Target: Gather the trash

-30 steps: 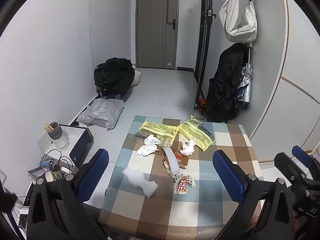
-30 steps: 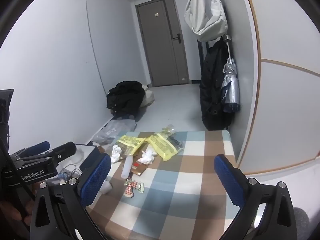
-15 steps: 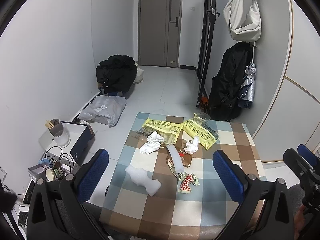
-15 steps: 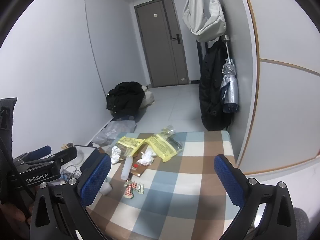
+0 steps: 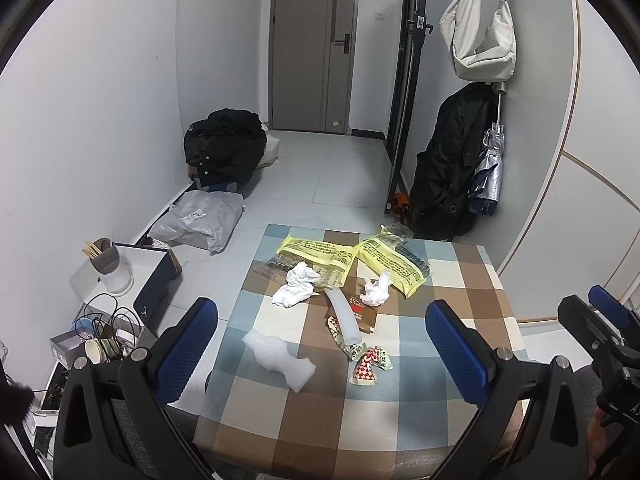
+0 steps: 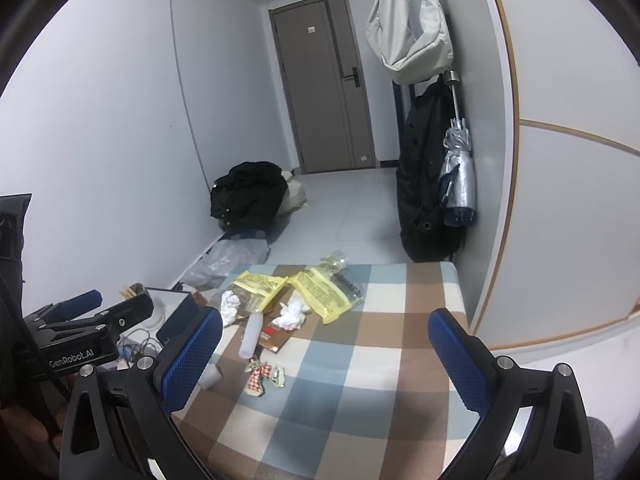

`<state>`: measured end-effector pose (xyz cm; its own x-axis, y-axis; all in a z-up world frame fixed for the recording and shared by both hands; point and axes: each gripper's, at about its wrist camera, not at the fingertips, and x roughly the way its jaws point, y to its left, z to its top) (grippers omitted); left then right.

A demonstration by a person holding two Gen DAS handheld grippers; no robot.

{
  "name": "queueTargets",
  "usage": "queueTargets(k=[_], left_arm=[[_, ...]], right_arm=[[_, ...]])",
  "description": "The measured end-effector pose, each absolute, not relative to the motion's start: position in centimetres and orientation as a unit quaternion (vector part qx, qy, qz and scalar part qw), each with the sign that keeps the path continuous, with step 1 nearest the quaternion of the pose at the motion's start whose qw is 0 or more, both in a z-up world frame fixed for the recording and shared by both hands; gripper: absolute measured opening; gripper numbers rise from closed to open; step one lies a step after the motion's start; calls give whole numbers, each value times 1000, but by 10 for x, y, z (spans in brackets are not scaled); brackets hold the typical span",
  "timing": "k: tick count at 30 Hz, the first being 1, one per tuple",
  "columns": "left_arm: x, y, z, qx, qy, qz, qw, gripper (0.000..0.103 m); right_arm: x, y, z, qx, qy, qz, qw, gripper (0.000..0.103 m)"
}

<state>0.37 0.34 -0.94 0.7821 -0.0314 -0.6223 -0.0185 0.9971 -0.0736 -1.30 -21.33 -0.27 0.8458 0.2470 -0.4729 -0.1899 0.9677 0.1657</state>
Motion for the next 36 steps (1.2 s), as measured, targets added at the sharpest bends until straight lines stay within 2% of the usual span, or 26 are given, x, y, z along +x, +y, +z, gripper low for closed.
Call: queueTargets(k=[36], left_arm=[[13,1,-18,-42,352,-16,935,102]], right_arm=[[-7,-219,-10,76,261,119,955,103]])
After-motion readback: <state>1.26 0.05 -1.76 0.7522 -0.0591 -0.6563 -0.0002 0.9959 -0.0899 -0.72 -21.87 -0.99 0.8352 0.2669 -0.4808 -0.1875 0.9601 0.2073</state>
